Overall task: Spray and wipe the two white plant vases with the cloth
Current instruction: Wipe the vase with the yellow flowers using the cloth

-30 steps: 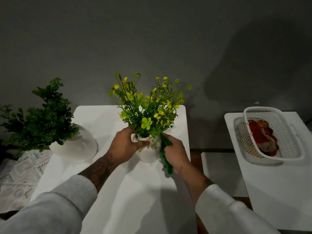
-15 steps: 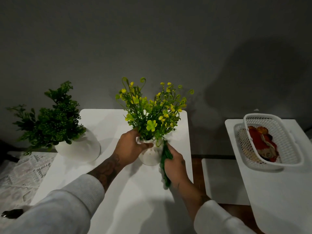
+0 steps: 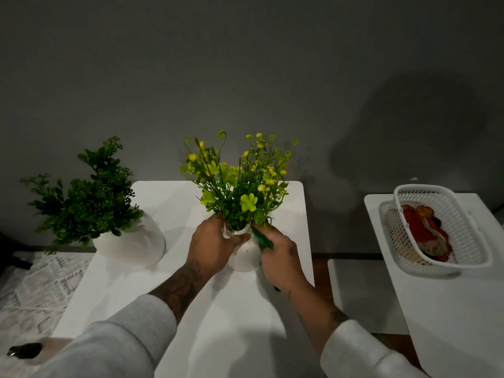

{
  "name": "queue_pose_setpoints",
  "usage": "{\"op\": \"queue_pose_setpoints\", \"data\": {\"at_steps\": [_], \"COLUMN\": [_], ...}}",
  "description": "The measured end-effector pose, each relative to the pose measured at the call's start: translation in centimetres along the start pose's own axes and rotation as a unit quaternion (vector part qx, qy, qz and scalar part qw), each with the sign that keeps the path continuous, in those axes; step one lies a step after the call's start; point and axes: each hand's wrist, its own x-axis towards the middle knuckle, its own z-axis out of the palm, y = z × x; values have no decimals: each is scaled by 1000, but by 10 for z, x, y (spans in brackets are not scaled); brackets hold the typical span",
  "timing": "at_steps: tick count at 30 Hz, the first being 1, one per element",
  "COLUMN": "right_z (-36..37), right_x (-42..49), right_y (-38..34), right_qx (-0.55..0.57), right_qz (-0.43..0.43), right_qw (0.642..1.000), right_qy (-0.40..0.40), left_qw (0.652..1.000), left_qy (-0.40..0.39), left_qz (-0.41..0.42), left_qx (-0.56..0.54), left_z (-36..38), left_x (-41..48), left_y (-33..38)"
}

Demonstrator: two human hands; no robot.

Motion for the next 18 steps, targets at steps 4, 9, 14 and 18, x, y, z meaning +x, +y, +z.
{"op": "queue_pose_setpoints", "data": {"at_steps": [4,9,14,18], "right_z": [6,7,-1,-2], "right_x": [-13,-17,4,7], "right_y": [5,6,-14,-15], "right_qx": [-56,-25,24,-42], "right_qz": [-86,-75,16,-20], "right_qw": [995,997,999,998], "right_qy": [12,17,-22,-31], "left_qw": [1000,999,999,999], "left_qy": [25,31,-43,-49], "left_qz": [-2,-7,-12,-4], "left_qx": [6,20,23,22], "left_z": [2,3,-9,-8], "left_x": [-5,-9,-2,2], "left_y": [1,-3,-16,-14]}}
